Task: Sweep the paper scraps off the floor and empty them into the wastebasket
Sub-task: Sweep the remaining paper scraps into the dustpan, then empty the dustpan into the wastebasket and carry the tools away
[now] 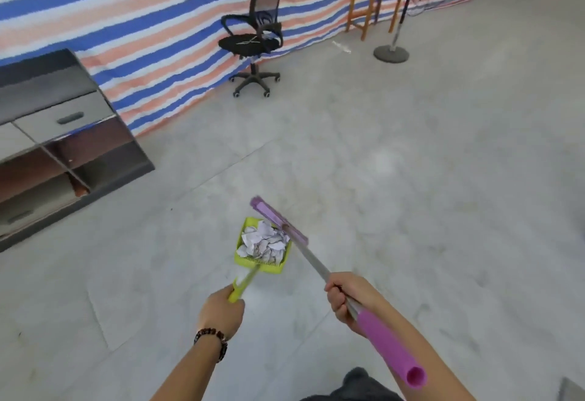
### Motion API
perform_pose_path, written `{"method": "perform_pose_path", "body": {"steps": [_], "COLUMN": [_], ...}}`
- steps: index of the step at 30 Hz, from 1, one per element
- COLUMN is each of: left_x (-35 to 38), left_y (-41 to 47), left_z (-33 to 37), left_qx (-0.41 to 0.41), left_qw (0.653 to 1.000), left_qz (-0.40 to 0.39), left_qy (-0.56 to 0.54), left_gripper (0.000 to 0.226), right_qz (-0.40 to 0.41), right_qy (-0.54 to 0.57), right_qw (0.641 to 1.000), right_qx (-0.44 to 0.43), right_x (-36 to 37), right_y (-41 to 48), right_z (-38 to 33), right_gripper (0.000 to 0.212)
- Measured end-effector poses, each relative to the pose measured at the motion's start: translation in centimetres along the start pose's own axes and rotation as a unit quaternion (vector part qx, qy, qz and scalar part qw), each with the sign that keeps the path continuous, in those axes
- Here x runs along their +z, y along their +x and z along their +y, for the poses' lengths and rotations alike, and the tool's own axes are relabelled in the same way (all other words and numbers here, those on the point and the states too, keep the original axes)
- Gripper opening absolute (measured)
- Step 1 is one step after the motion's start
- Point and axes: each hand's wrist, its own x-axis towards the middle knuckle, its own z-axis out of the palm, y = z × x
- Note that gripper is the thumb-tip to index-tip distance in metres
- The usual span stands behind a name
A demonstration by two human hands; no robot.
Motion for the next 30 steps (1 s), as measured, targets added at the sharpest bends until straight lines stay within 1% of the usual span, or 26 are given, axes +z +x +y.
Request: {"method": "perform_pose_path", "body": {"steps": [3,8,15,19,23,26,28,30], "left_x": [4.1,11.5,20.3,26.2,32.5,36.1,38.5,41.2], "left_y": [0.9,3.0,5.8,9.4,14.0,16.9,17.8,18.6], "left_z": [6.7,18.3,31.6,38.6,47.3,54.5,60.0,65.8], "left_qx": [0.042,0.098,0.171,0.199,0.235,0.266,0.289,0.330], "left_qw": [0.999,0.992,0.972,0.959,0.942,0.916,0.899,0.874], "left_qz": [-0.011,-0.049,-0.111,-0.151,-0.187,-0.220,-0.245,-0.255], "left_qy": [0.018,0.059,0.116,0.132,0.153,0.203,0.218,0.250], "left_gripper": [0.019,0.025,0.026,0.024,0.018,0.018,0.019,0.024], "right_qz": [0.023,0.041,0.076,0.104,0.125,0.149,0.172,0.194], "right_qy": [0.044,0.136,0.276,0.349,0.415,0.463,0.493,0.526], "right_qw": [0.999,0.990,0.957,0.927,0.894,0.865,0.840,0.812], "right_qx": [-0.009,-0.023,-0.050,-0.088,-0.115,-0.123,-0.147,-0.162], "right_x": [-6.4,-17.0,-28.9,-34.5,-40.8,-44.8,-47.1,-49.6], "right_y": [-0.6,-1.0,-1.5,-0.5,1.1,1.2,1.2,1.0], "right_z": [-3.1,-8.4,-14.5,-18.5,-23.9,-28.1,-30.3,-32.2], "right_gripper": [0.024,0.031,0.031,0.025,0.020,0.020,0.021,0.019]}}
